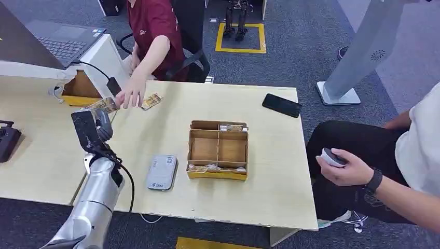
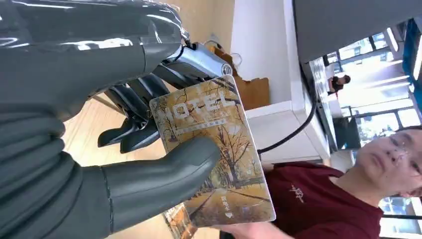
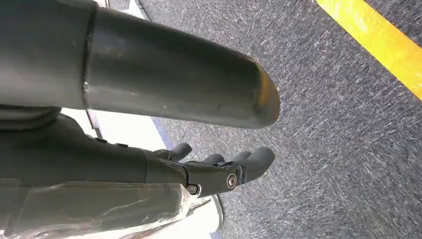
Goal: Pass the card to the sensor for recognition and then transmit it.
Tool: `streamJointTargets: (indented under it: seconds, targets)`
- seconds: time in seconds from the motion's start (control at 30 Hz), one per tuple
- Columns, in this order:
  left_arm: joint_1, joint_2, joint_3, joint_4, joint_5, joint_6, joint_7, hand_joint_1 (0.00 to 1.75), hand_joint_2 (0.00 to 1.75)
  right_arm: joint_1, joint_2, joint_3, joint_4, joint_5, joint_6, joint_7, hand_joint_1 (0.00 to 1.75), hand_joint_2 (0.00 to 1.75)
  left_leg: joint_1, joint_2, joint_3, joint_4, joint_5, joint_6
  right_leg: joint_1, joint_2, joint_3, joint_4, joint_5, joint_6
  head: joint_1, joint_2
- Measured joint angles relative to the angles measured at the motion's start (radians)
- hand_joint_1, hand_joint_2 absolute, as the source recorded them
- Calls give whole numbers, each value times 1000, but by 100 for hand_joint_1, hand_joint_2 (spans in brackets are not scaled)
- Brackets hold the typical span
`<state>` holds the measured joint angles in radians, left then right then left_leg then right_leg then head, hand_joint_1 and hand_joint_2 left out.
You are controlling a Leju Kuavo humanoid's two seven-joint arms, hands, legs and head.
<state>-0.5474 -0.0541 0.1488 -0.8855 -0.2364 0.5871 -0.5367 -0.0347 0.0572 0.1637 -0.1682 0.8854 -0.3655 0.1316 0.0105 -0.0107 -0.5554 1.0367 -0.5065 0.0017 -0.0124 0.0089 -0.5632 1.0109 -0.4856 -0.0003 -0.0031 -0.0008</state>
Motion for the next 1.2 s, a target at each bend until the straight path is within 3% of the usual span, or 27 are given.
streamJointTargets:
  seconds: [0.17,0.2,0.4,0.5,0.57,0.67,0.8,0.83,0.93,1.07,1.2]
  targets:
    - [-2,-6,0,23,-10,4,-3,175,175,0,1,0,0,0,0,2,0,0,0,0,0,0,0,0,0,0,0,0,0,0,0,0]
    - [-2,-7,0,26,-13,4,-5,0,175,0,2,0,0,0,0,2,0,0,0,0,0,0,0,0,0,0,0,0,0,0,0,0]
    - [-2,-12,0,37,-11,12,-5,0,175,0,2,0,0,0,0,3,0,0,0,0,0,0,0,0,0,0,0,0,0,0,0,0]
    - [-8,-13,0,48,-19,-18,66,0,175,0,2,0,0,0,-4,10,0,0,0,0,0,0,0,0,0,0,0,0,0,0,0,0]
    - [-15,-13,0,57,-5,-83,116,0,175,1,5,-4,0,-4,-15,15,0,0,0,0,0,0,0,0,0,0,0,0,0,0,0,0]
    - [0,-13,-7,44,32,-204,142,0,175,2,9,-18,0,-6,-19,14,0,0,0,0,0,0,0,0,0,0,0,0,0,0,0,0]
    - [121,-11,-55,-110,79,-377,180,0,175,6,10,-30,0,-15,-22,5,0,0,0,3,-1,0,-1,1,0,3,0,0,0,0,0,0]
    - [178,-1,-86,-188,55,-409,176,0,175,7,10,-39,0,-19,-23,1,0,0,0,4,-1,0,-2,1,0,4,0,0,0,0,2,0]
    - [358,27,-192,-411,-128,-348,128,0,175,14,12,-55,0,-20,-23,-5,0,0,0,7,0,0,-4,1,0,7,-1,0,-2,1,0,0]
    - [544,60,-311,-624,-330,-264,68,0,175,15,16,-74,0,-20,-24,-15,0,0,0,6,-2,0,-5,2,0,6,-2,-1,-4,2,0,0]
    - [740,119,-449,-816,-477,-92,54,0,175,20,16,-92,0,-23,-33,-16,0,0,0,9,-1,0,-7,3,0,8,-2,-1,-4,2,0,0]
